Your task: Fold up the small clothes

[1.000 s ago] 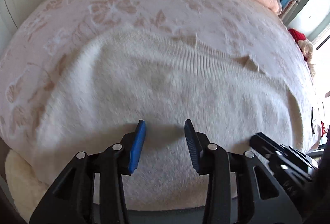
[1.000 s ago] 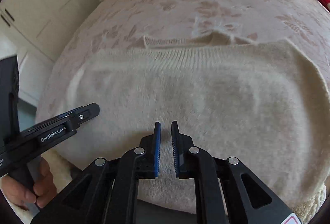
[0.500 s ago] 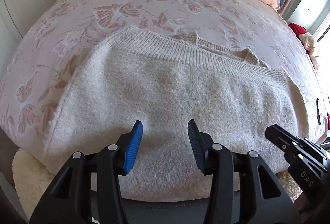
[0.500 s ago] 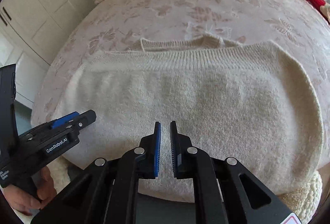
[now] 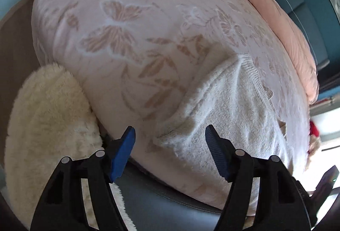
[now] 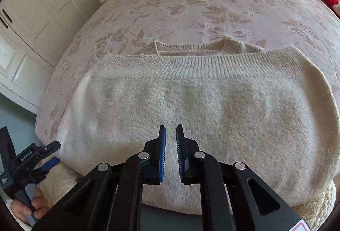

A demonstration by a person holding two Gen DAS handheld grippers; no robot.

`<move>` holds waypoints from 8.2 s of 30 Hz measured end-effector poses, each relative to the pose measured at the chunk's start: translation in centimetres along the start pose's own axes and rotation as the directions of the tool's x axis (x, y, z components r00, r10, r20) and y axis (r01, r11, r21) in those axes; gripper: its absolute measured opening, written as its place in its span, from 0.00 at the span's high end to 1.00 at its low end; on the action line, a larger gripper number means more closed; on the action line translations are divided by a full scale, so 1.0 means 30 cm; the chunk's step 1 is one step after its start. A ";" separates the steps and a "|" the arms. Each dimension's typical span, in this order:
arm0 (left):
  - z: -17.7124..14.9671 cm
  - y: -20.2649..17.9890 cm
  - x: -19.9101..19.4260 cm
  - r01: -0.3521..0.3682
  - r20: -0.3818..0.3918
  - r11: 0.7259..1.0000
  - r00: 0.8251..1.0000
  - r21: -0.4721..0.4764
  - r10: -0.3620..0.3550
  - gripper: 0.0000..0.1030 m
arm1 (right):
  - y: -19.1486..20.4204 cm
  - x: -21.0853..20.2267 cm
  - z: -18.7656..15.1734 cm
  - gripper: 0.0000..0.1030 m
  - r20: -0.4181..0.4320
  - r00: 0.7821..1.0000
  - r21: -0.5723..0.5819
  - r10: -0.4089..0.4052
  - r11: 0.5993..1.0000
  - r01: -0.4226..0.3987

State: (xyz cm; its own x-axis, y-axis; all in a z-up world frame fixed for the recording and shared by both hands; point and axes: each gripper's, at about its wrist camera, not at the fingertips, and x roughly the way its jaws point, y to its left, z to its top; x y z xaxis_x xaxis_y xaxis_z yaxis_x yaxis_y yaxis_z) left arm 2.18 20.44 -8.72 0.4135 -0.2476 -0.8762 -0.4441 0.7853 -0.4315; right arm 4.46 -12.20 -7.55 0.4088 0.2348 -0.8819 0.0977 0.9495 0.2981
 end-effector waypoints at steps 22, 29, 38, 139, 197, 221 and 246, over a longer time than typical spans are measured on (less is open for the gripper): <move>-0.361 -0.823 -0.279 0.287 -0.045 0.615 0.925 0.734 -0.378 0.83 | -0.272 -0.156 -0.056 0.87 0.121 0.982 0.231 0.147 0.958 -0.171; -0.666 -0.942 0.053 0.213 -0.161 0.469 0.976 0.857 -0.148 0.76 | -0.634 -0.381 -0.245 0.66 0.180 0.983 0.442 0.027 0.891 -0.105; -0.544 -0.676 -0.063 0.106 -0.031 0.548 0.989 0.830 -0.144 0.20 | -0.543 -0.370 -0.164 0.28 0.198 0.951 0.396 0.238 0.868 -0.300; -0.346 -0.617 -0.166 -0.036 0.099 0.670 0.994 0.742 -0.055 0.37 | -0.212 -0.302 -0.104 0.82 0.091 0.991 -0.003 0.094 0.996 -0.094; -0.587 -0.789 0.006 -0.022 0.004 0.552 0.999 0.833 0.034 0.18 | -0.400 -0.194 0.198 0.86 0.117 0.991 0.077 -0.058 0.996 0.050; -0.735 -0.811 -0.014 0.017 -0.024 0.468 1.000 0.884 0.009 0.16 | -0.690 -0.395 -0.257 0.91 0.102 0.990 0.331 -0.097 0.942 0.058; -0.594 -0.804 0.023 0.017 -0.049 0.628 0.998 0.778 0.034 0.12 | -0.659 -0.469 -0.242 0.25 0.213 0.968 0.303 -0.135 0.951 0.066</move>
State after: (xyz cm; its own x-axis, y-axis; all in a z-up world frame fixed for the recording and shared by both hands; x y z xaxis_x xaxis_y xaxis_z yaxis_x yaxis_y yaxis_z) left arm -0.98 -8.79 -2.75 0.3591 -0.2483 -0.8997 0.3469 0.9304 -0.1182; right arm -9.81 -32.75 -3.69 0.5756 0.0552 -0.8158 0.3946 0.8551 0.3363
